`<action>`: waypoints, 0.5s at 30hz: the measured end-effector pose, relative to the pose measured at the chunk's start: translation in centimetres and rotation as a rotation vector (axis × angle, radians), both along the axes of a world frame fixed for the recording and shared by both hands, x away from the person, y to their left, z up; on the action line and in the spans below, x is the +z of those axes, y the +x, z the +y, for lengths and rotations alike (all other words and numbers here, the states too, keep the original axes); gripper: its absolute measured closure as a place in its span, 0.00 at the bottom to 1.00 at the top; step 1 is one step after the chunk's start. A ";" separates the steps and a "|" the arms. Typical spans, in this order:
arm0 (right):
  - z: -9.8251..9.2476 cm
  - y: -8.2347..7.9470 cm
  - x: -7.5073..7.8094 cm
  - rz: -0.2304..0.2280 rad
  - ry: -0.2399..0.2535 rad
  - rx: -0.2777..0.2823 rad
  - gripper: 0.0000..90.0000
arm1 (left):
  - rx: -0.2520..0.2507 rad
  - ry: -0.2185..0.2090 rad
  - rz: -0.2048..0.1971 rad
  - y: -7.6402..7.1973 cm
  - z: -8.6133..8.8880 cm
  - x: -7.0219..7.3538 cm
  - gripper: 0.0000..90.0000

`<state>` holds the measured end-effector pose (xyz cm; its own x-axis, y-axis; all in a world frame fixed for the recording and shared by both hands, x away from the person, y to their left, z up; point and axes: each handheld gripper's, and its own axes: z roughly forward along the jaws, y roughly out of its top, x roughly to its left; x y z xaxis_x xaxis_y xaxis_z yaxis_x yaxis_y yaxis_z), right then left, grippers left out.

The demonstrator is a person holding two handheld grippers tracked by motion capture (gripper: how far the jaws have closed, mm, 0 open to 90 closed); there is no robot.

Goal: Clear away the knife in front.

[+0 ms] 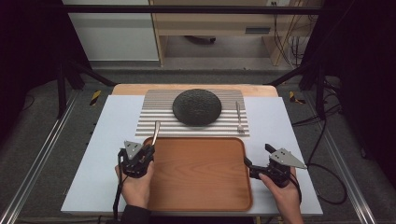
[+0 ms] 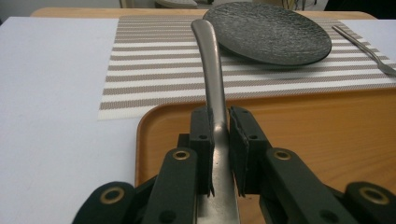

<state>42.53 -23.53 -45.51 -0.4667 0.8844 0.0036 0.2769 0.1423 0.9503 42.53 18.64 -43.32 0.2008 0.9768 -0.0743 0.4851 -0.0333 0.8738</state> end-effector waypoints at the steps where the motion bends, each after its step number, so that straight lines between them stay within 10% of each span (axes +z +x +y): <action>1: 0.1 0.0 0.0 0.002 -0.001 0.004 0.07 | 0.003 0.001 0.004 -0.3 0.0 -0.2 0.89; 15: 0.0 0.0 0.1 -0.002 -0.003 0.002 0.07 | 0.051 -0.002 0.068 -1.7 0.0 -2.9 0.89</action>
<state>42.48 -23.50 -45.40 -0.4685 0.8834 0.0000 0.2748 0.1457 0.9504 40.87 18.65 -46.18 0.1448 0.9856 -0.0876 0.5441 -0.0054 0.8390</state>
